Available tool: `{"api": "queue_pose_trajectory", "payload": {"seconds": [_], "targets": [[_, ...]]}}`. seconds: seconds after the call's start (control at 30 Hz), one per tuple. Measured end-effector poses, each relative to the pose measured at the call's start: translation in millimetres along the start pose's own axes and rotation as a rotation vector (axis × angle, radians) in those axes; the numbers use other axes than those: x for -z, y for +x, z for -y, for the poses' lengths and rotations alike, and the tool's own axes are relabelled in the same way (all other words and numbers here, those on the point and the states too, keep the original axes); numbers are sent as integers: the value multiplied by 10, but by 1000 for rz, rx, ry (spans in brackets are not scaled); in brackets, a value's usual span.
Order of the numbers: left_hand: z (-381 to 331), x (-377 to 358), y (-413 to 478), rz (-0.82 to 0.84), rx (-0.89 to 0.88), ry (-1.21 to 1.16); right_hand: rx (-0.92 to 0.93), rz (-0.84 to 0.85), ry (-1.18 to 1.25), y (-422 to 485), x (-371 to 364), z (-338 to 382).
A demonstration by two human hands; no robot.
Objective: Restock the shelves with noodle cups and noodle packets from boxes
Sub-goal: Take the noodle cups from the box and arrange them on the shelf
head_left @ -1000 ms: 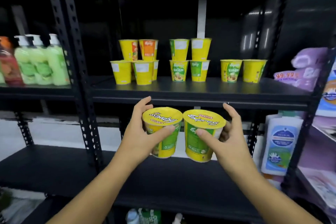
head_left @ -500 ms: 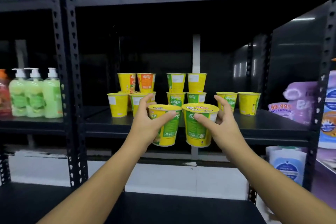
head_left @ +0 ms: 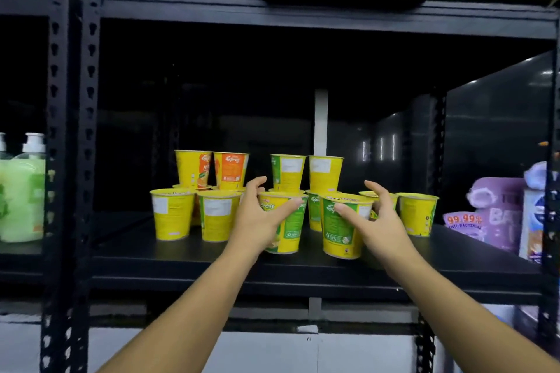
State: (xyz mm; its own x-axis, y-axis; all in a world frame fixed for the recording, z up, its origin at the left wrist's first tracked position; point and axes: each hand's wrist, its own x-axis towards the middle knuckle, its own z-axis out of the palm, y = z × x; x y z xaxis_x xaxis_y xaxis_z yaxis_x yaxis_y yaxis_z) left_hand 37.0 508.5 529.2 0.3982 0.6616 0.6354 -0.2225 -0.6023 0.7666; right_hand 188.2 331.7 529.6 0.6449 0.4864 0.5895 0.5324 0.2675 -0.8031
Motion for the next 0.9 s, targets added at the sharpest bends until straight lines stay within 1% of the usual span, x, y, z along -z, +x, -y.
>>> {"api": "queue_pose_trajectory", "payload": {"seconds": [0.1,0.3,0.4,0.5,0.7,0.9], "targets": [[148,-96,98,35,7,86,-18,-21,-48,104,-23,-126],[330,-85,72,163,119,129,-65,83,-122,120,-19,-359],[380,-72,98,192,140,116,-101,174,-127,160,56,-413],[416,-87,119,189,140,87,-123,234,-103,171,102,-460],[468,-65,156,207,167,69,-145,273,-169,224,113,-502],[513,-65,167,192,162,69,-167,288,-177,287,132,-569]]}}
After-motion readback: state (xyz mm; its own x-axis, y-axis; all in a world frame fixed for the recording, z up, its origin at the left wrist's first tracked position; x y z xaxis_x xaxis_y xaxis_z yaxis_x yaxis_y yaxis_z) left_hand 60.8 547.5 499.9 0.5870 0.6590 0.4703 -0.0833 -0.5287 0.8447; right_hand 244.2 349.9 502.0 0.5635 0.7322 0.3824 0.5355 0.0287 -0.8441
